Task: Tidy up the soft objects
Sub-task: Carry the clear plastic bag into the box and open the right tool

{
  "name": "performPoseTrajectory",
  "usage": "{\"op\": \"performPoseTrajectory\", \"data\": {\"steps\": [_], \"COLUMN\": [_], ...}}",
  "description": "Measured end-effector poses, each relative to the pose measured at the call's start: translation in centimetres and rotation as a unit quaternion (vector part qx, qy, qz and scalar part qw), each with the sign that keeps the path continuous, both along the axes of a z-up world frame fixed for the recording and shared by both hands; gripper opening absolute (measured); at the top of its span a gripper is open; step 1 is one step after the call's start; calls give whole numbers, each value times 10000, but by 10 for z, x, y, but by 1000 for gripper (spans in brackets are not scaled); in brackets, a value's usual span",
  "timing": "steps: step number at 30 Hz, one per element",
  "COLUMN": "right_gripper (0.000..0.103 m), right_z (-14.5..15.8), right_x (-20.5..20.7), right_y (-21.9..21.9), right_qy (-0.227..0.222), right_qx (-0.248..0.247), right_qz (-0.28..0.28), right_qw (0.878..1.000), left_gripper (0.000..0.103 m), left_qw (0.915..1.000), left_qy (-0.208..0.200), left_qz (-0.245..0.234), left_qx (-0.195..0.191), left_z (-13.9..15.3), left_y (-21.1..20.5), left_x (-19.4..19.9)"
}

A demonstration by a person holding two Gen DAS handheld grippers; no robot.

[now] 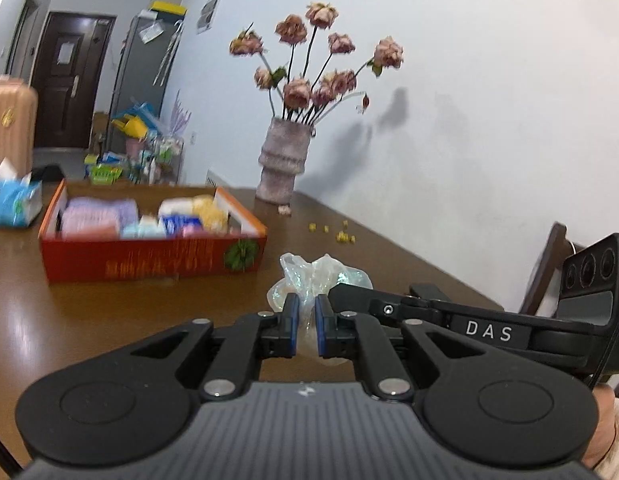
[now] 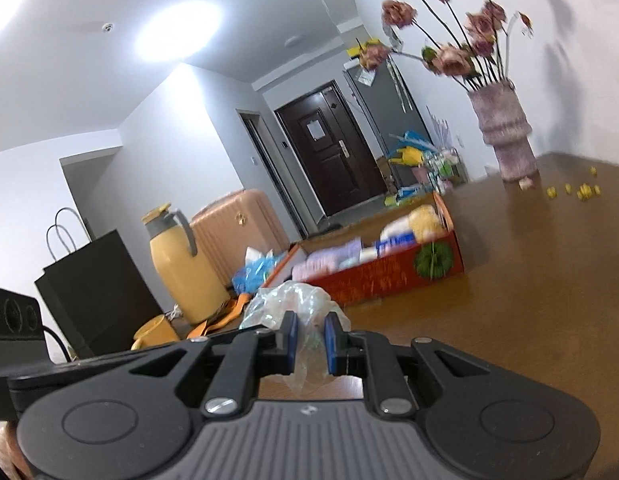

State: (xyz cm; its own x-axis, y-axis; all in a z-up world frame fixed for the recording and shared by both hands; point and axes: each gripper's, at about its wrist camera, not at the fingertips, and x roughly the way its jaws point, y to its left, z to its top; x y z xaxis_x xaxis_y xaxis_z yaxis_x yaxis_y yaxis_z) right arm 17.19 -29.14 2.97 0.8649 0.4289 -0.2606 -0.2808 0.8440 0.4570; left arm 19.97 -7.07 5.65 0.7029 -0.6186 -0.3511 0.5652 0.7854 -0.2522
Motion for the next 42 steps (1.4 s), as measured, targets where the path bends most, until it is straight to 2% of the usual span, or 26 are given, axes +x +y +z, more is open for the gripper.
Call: {"op": "performPoseTrajectory", "data": {"steps": [5, 7, 9, 12, 14, 18, 20, 23, 26, 29, 32, 34, 36, 38, 39, 42], "right_gripper": [14, 14, 14, 14, 14, 13, 13, 13, 14, 14, 14, 19, 26, 41, 44, 52], "right_z": [48, 62, 70, 65, 48, 6, -10, -30, -37, -44, -51, -50, -43, -31, -23, 5], "right_x": [62, 97, 140, 204, 247, 311, 331, 348, 353, 363, 367, 368, 365, 356, 351, 330], "right_y": [-6, -9, -13, -12, -10, -5, -3, 13, 31, 40, 47, 45, 39, 33, 29, 25], "right_qy": [-455, -511, -396, -82, 243, 865, 1180, 1447, 1515, 1708, 1827, 1923, 2020, 2064, 2025, 1797], "right_qx": [-504, -739, -961, -1346, -1632, -1984, -2174, -2842, -3476, -3734, -3888, -3802, -3557, -3308, -3218, -3175], "right_qz": [-21, -54, -109, -158, -148, -149, -132, -15, 90, 206, 267, 261, 273, 370, 396, 286], "right_qw": [9977, 9959, 9945, 9907, 9862, 9762, 9688, 9478, 9253, 9116, 9026, 9043, 9121, 9201, 9241, 9306], "left_gripper": [9, 9, 9, 9, 9, 9, 9, 10, 18, 33, 35, 36, 41, 47, 53, 57], "left_qw": [9992, 9992, 9998, 9993, 9970, 9910, 9862, 9817, 9818, 9827, 9840, 9842, 9846, 9851, 9850, 9813], "left_qy": [-351, -349, -118, 358, 771, 1322, 1626, 1810, 1803, 1741, 1578, 1471, 1363, 1163, 1028, 738], "left_qz": [-159, -187, -144, -63, -13, 110, 139, 261, 338, 474, 605, 736, 869, 1044, 1150, 1492], "left_qx": [-46, -51, -89, -68, 8, 194, 285, 531, 500, 421, 572, 651, 665, 718, 778, 968], "left_z": [43, 53, 52, 34, 11, -35, -54, -70, -74, -73, -67, -57, -45, -28, -19, 7], "left_y": [-12, -20, -29, -40, -46, -52, -53, -51, -40, -26, -17, -8, 0, 14, 20, 37], "left_x": [73, 113, 161, 225, 267, 323, 338, 342, 337, 327, 319, 312, 307, 296, 290, 272]}}
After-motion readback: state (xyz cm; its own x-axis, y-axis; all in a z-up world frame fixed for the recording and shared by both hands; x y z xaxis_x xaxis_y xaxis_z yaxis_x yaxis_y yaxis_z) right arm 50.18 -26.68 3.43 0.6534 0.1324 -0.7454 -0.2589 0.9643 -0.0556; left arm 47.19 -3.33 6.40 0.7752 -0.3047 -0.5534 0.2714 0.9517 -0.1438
